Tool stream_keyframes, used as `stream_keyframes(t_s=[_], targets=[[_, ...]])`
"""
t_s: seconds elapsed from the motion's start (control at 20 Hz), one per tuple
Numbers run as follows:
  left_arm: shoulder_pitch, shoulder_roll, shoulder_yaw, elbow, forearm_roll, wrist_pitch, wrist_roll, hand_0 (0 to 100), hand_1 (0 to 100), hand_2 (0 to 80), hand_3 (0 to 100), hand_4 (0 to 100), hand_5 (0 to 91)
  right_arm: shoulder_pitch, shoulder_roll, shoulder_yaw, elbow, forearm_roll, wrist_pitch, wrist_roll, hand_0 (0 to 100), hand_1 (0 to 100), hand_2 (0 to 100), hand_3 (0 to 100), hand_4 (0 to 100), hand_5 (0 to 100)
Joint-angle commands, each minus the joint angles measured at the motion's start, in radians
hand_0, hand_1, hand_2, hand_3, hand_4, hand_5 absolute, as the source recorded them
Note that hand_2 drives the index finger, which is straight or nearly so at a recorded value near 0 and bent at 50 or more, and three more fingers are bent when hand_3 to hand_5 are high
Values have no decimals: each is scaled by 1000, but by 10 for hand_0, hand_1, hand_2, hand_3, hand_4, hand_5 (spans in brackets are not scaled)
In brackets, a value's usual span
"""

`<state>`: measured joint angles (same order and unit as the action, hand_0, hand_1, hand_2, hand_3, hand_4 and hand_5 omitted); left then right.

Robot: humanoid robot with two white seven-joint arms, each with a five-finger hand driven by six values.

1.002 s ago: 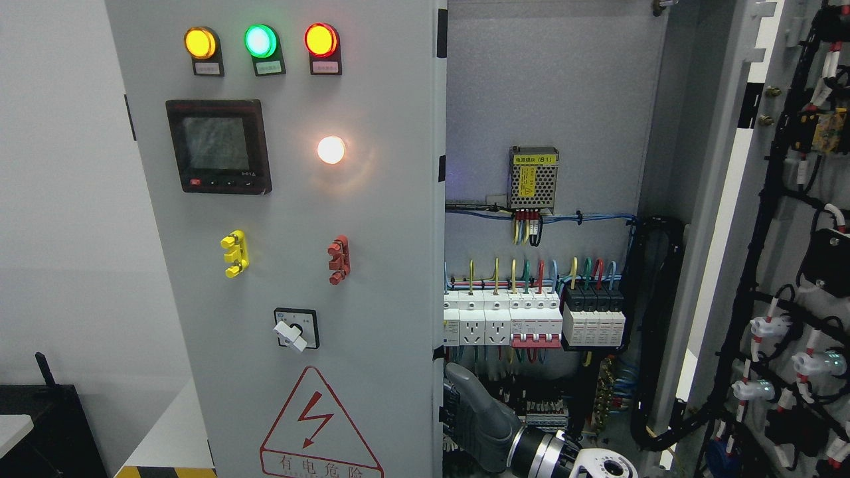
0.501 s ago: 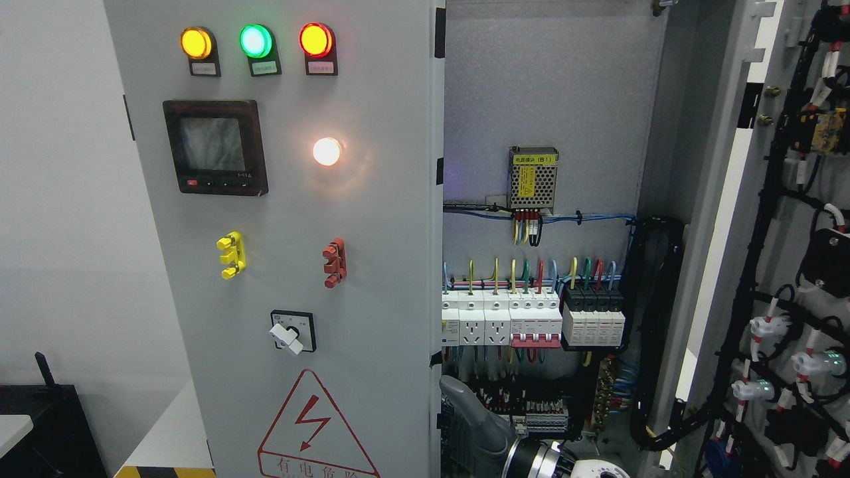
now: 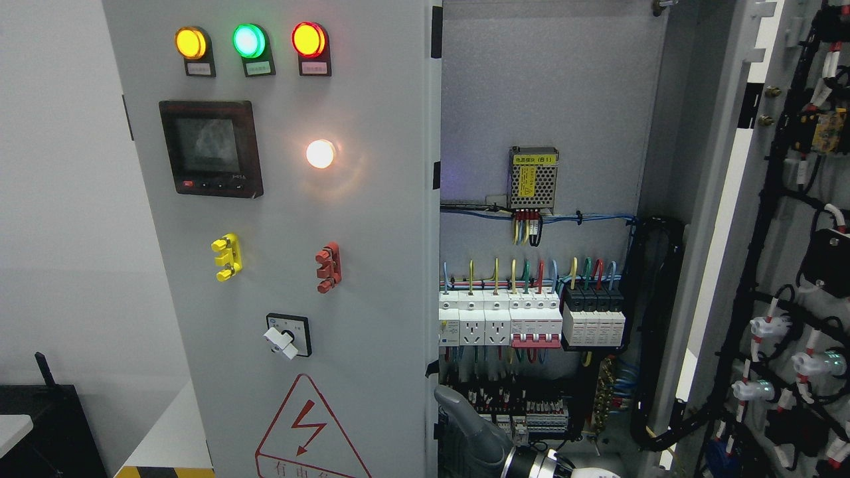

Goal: Open door with both hands
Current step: 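Pull the grey door edge outward with the right hand, swinging it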

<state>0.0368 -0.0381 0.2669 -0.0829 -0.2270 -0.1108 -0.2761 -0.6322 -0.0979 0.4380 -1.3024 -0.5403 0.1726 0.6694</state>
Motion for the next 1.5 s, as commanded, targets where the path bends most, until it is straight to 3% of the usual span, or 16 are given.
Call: stream_keyframes(t_s=[0.0, 0.85, 1.45], targets=[[0, 0, 0, 0, 0, 0, 0, 0, 0, 0, 0, 30, 0, 20, 1, 11, -63, -30, 1, 12, 106, 0, 0, 0, 0, 0], [0, 0, 0, 0, 0, 0, 0, 0, 0, 0, 0, 30, 0, 101, 7, 59, -195, -64, 1, 16, 106, 0, 0, 0, 0, 0], [0, 0, 0, 0, 0, 0, 0, 0, 0, 0, 0, 30, 0, 143, 20, 129, -282, -66, 14, 16, 106, 0, 0, 0, 0, 0]])
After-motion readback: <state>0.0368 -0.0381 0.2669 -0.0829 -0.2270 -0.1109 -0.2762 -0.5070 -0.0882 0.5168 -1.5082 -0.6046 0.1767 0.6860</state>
